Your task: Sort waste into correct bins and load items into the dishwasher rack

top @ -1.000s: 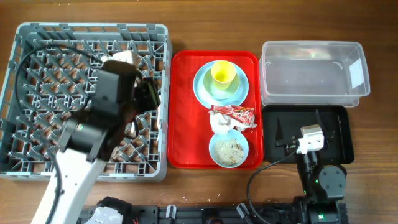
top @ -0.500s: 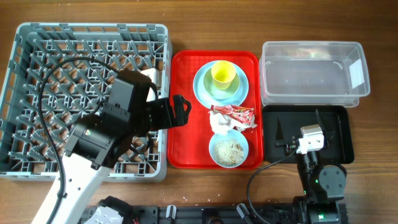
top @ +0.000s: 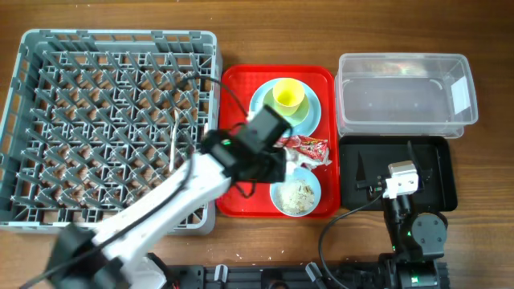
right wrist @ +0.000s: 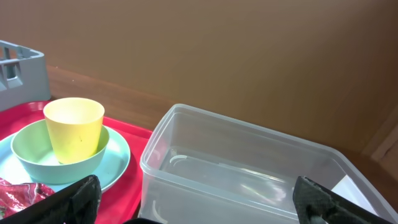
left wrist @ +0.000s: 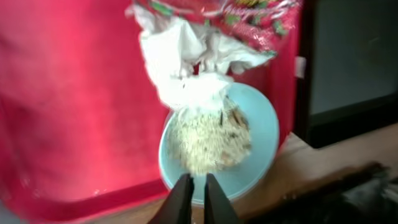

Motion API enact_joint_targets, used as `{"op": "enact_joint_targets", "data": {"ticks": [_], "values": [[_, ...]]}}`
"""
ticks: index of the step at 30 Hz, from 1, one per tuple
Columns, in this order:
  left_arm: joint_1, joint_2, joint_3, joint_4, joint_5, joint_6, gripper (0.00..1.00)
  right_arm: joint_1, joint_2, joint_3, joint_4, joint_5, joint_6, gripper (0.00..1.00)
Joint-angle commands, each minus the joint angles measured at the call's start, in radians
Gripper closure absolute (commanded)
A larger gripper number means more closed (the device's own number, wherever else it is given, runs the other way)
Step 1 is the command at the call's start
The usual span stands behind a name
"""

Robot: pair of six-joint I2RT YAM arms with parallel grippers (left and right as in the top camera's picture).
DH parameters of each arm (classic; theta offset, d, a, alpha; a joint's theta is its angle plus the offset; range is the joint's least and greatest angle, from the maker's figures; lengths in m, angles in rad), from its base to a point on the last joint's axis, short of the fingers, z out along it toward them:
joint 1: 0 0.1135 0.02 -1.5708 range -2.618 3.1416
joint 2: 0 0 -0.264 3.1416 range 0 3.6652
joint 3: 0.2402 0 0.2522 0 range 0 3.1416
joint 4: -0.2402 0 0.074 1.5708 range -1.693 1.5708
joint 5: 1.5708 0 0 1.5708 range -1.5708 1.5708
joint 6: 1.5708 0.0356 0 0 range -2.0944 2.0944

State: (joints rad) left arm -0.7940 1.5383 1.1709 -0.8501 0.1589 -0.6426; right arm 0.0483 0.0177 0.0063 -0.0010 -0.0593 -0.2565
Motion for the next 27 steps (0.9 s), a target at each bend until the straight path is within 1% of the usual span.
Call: {"op": "enact_joint_targets", "data": {"ticks": [1,5,7,9,10,13,14,16,17,18,19,20,21,22,23,24,25,26,27], "values": [[-0.035,0.173,0.005,0.042,-0.021,-0.055,0.91,0.001,-0.004,-0.001,0.003,0.006,-0.005,0.00],[-0.042,0.284,0.005,0.037,-0.019,-0.054,0.91,0.001,-0.002,-0.001,0.003,0.006,-0.005,0.00],[-0.039,0.293,0.006,0.014,-0.069,-0.053,0.92,0.001,-0.001,-0.001,0.003,0.006,-0.005,0.00],[-0.021,0.285,0.008,-0.042,-0.145,-0.053,0.96,0.001,0.000,-0.001,0.003,0.006,-0.006,0.00],[-0.002,0.277,0.013,-0.079,-0.172,-0.053,0.96,0.001,0.000,-0.001,0.003,0.006,-0.006,0.00],[0.054,0.240,0.040,-0.156,-0.198,-0.042,0.96,0.001,0.000,-0.001,0.003,0.006,-0.006,0.00],[0.076,0.212,0.058,-0.172,-0.198,-0.042,0.96,0.001,0.000,-0.001,0.003,0.006,-0.005,0.00],[0.093,0.157,0.097,-0.202,-0.197,-0.042,0.89,0.001,0.000,-0.001,0.003,0.006,-0.005,0.00],[0.097,0.114,0.127,-0.220,-0.197,-0.041,0.85,0.001,0.000,-0.001,0.003,0.006,-0.005,0.00],[0.097,0.068,0.161,-0.237,-0.194,-0.035,0.73,0.001,0.000,-0.001,0.003,0.006,-0.005,0.00],[0.097,0.030,0.190,-0.248,-0.194,-0.035,0.51,0.001,0.000,-0.001,0.003,0.006,-0.005,0.00],[0.098,-0.006,0.214,-0.254,-0.194,-0.035,0.41,0.001,0.000,-0.001,0.003,0.006,-0.005,0.00],[0.106,-0.055,0.242,-0.262,-0.194,-0.035,0.25,0.001,0.000,-0.001,0.003,0.006,-0.005,0.00],[0.121,-0.105,0.261,-0.262,-0.194,-0.035,0.16,0.001,0.000,-0.001,0.004,0.005,-0.005,0.01],[0.145,-0.161,0.272,-0.261,-0.195,-0.035,0.05,0.001,0.000,-0.001,0.049,-0.001,-0.003,0.00],[0.183,-0.225,0.274,-0.249,-0.199,-0.035,0.00,0.001,0.000,-0.001,0.087,-0.071,0.005,0.00],[0.230,-0.285,0.274,-0.242,-0.222,-0.035,0.00,0.001,0.000,-0.001,0.093,-0.117,-0.035,0.00],[0.269,-0.332,0.273,-0.244,-0.257,-0.035,0.00,0.001,0.000,-0.001,0.083,-0.116,-0.058,0.00],[0.301,-0.366,0.273,-0.248,-0.277,-0.035,0.00,0.001,0.000,-0.001,0.093,-0.164,-0.055,0.00]]}}
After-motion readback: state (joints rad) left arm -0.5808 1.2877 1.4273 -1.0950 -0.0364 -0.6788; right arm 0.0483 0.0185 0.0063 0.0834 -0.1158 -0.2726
